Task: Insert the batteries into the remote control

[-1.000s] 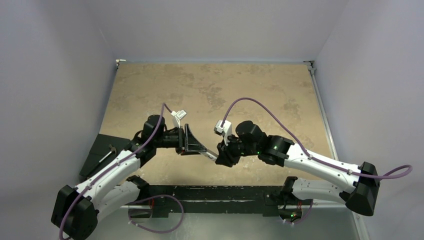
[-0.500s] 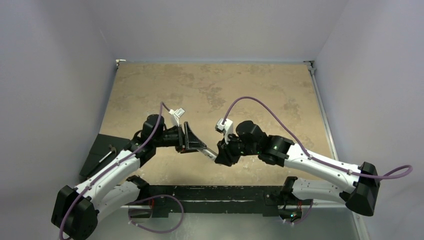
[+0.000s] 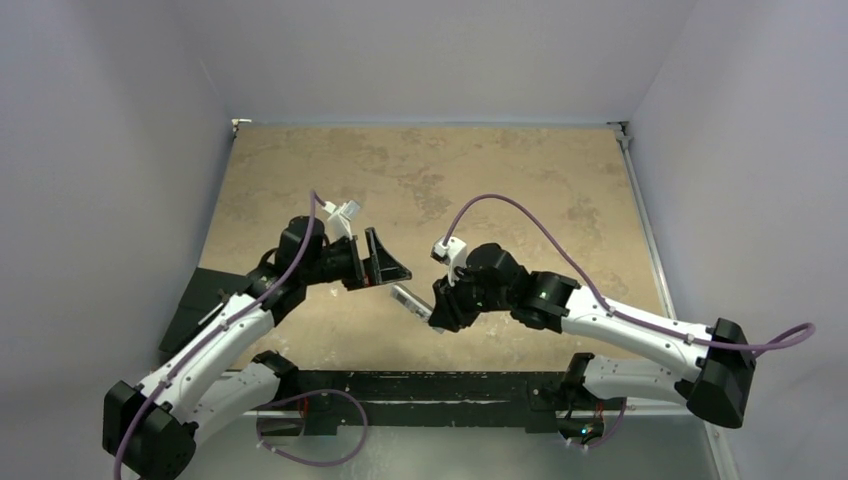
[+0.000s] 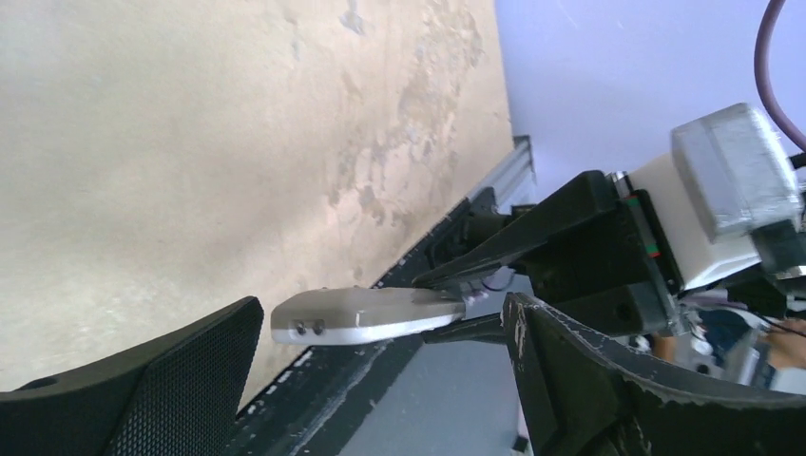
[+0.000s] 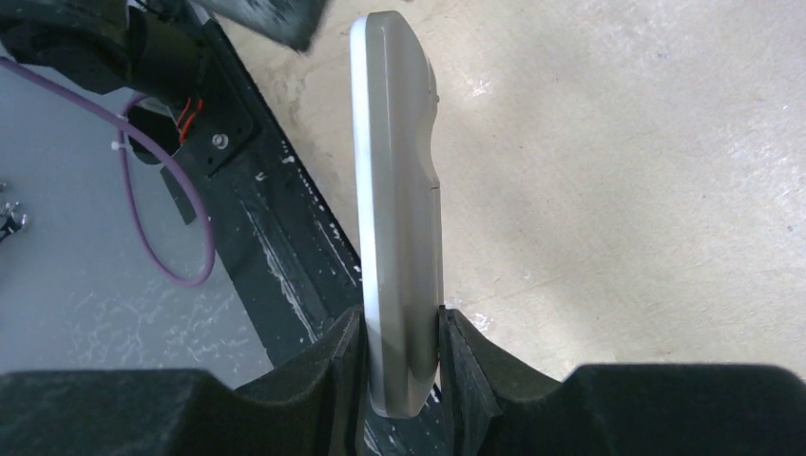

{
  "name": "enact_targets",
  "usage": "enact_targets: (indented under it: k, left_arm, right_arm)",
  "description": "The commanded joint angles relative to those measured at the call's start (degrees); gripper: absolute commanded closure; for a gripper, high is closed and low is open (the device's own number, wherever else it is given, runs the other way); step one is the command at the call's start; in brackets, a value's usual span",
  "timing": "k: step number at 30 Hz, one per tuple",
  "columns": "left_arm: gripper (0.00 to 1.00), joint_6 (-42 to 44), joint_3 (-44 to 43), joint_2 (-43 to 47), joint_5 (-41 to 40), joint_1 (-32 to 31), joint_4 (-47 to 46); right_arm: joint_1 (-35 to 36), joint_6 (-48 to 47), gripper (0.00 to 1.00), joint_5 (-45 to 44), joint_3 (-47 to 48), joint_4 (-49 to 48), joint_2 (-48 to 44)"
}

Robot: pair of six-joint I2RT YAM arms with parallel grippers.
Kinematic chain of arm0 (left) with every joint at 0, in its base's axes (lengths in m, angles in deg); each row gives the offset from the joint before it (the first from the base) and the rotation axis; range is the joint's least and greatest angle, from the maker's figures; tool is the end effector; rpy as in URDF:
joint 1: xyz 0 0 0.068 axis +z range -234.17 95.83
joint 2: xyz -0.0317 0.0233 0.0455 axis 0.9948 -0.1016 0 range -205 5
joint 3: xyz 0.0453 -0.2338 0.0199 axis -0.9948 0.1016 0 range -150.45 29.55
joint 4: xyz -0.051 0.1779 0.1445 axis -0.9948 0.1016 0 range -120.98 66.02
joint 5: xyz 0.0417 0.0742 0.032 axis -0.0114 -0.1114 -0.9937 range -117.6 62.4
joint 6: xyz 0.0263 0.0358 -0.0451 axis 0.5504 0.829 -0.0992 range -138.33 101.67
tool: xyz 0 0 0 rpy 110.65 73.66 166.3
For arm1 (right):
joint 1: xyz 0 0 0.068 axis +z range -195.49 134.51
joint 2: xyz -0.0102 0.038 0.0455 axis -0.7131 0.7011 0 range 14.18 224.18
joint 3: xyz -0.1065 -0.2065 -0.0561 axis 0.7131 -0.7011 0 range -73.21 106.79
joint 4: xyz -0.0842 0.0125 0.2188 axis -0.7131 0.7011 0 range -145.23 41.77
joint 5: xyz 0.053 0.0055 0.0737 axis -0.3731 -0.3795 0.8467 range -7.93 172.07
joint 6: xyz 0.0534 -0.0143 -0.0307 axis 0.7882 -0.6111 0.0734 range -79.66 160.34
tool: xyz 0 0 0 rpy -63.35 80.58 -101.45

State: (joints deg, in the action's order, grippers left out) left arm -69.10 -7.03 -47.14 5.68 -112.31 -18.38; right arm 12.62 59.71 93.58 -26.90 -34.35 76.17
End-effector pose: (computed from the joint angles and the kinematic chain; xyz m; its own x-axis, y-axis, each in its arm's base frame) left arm 0.1682 -0.1203 0.2399 -0.8991 -0.2535 -0.3570 0.1968 0.4943 -0.8467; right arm 0.1157 0.2043 0.2425 -0.6010 -0.3506 -0.7182 -0.7603 0.5279 0.3785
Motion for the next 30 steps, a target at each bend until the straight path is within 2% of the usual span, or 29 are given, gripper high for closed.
enact_targets:
  k: [1,5,11,30]
  left_arm:
    - [0.02,8.9,-6.8,2.0,-9.3,0.4,10.2]
    - [0.01,11.8,-9.4,3.3,-13.4,0.4,14.1]
    - [0.01,13.7,-9.8,5.3,-14.7,0.4,15.3]
    - [0.01,14.4,-12.1,6.8,-16.4,0.4,18.1]
  right_arm:
    - [-0.6,3.7,1.00,-2.0,-0.6,-5.0,1.8]
    - [-3.8,6.5,1.00,2.0,-2.0,-9.3,4.0]
    - [-11.0,10.2,1.00,10.7,-4.6,-16.8,6.8]
    - [-16.6,20.3,1.00,18.3,-11.4,-36.7,21.9]
